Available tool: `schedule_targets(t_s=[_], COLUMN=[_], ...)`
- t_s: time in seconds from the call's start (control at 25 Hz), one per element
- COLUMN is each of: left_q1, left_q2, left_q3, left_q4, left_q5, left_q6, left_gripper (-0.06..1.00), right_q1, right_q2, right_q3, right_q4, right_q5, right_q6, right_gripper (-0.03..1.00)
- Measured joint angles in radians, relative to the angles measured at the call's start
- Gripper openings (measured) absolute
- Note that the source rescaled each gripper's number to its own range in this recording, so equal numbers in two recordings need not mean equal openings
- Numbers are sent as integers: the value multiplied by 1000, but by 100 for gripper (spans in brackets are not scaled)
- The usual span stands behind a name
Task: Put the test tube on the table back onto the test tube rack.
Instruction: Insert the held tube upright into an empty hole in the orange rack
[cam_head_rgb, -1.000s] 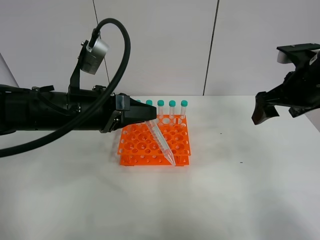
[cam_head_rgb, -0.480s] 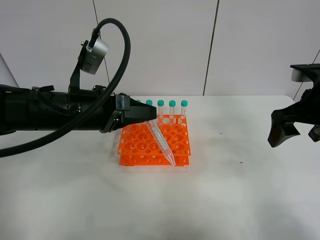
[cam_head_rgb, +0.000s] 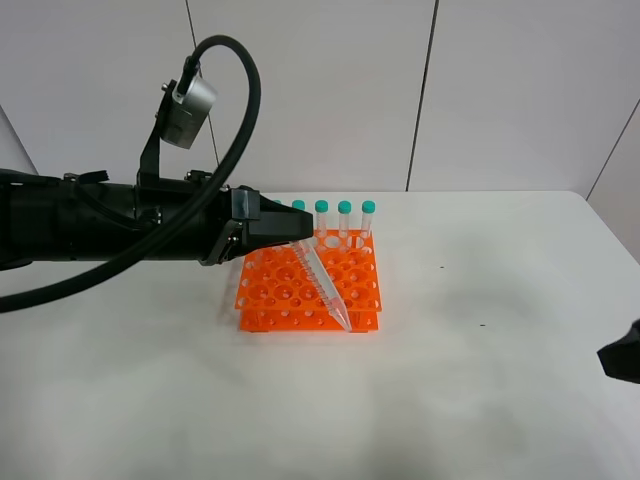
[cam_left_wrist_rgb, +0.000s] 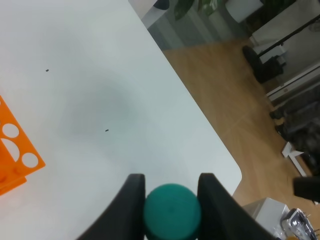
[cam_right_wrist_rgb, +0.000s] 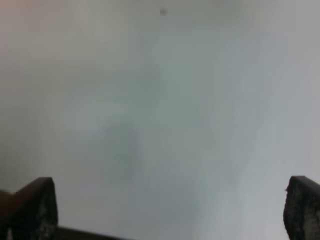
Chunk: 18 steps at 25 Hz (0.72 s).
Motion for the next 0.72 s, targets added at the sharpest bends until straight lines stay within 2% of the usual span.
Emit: schedule_targets(t_s=[0.16, 0.32, 0.72], left_q1=[0, 0, 0], left_q2=[0, 0, 0], left_q3=[0, 0, 0], left_q4=[0, 0, 0], left_q5=[0, 0, 19], left_q6=[0, 0, 0], left_gripper=[0, 0, 0], right_q1=[0, 0, 0], right_q2=[-265, -442, -670], right_q3=[110, 123, 124], right_q4=[-1, -3, -7], right_q5=[-34, -35, -35], right_q6=[0, 0, 6], right_gripper=[100, 100, 100])
